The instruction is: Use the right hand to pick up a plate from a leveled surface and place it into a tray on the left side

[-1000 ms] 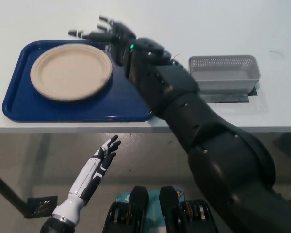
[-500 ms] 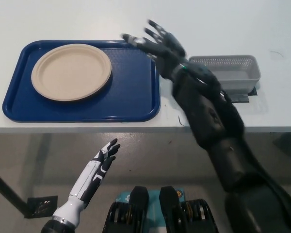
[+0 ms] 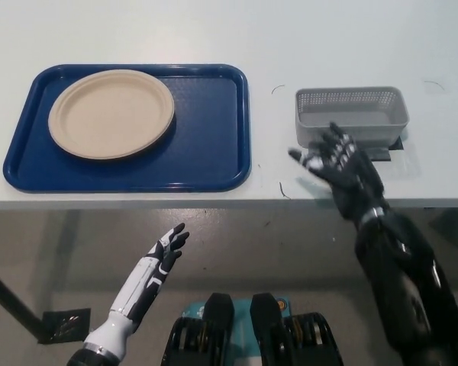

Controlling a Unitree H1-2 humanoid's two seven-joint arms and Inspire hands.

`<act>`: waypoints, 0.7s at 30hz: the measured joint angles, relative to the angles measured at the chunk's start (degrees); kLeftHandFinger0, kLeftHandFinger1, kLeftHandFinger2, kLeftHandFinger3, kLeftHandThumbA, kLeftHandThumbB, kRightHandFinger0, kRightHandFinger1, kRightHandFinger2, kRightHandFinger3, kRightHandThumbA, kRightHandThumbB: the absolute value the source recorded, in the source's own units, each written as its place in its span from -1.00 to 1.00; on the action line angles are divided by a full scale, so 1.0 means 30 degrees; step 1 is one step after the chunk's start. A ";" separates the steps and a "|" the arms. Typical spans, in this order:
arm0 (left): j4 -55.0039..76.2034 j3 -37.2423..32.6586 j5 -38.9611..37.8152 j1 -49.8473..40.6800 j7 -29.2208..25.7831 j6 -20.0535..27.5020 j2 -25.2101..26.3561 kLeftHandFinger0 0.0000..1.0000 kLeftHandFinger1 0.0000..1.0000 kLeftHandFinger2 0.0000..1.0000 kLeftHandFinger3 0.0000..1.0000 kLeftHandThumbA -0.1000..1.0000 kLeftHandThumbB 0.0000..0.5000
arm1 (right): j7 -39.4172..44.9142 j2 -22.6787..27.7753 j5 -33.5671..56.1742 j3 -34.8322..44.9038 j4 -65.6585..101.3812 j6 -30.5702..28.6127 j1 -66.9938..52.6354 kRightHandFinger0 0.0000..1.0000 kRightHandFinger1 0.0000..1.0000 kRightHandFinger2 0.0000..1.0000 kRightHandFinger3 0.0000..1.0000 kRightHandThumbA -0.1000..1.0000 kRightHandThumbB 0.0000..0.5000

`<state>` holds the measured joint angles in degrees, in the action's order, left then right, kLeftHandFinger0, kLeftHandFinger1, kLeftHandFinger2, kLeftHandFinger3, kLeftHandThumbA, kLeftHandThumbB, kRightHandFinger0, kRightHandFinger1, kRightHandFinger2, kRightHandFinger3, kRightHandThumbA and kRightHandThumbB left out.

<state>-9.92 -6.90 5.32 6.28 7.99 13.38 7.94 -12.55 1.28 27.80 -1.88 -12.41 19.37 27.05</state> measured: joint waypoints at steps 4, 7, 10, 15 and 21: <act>-0.0133 -0.0005 -0.0001 -0.0141 -0.0001 0.0001 -0.0062 1.00 1.00 1.00 1.00 1.00 -0.25 | 0.0208 -0.0065 -0.0489 -0.0575 0.2294 -0.0414 -0.2171 1.00 1.00 1.00 1.00 1.00 -0.35; -0.0231 -0.0008 0.0000 -0.0222 -0.0001 0.0001 -0.0106 1.00 1.00 1.00 1.00 1.00 -0.27 | 0.0385 -0.0099 -0.0794 -0.1111 0.3983 -0.0662 -0.3692 1.00 1.00 1.00 1.00 0.43 -0.04; -0.0356 -0.0009 -0.0001 -0.0275 -0.0002 0.0002 -0.0138 1.00 1.00 1.00 1.00 1.00 -0.22 | 0.0590 -0.0099 -0.1225 -0.1608 0.5964 -0.0973 -0.5262 1.00 1.00 1.00 1.00 1.00 0.95; -0.0582 -0.0009 -0.0001 -0.0340 -0.0002 0.0003 -0.0229 1.00 1.00 1.00 1.00 1.00 -0.25 | 0.1108 0.0556 -0.2026 -0.2192 0.9222 -0.1719 -0.7820 1.00 1.00 1.00 1.00 1.00 0.72; -0.0719 -0.0005 -0.0001 -0.0347 -0.0002 0.0005 -0.0283 1.00 1.00 1.00 1.00 1.00 -0.17 | 0.1687 0.1935 -0.3232 -0.2515 1.1006 -0.3362 -1.0762 1.00 1.00 1.00 1.00 1.00 0.23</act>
<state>-12.07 -6.92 5.32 5.24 7.99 13.39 7.09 -7.49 7.09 18.11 -9.42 20.61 9.28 -5.23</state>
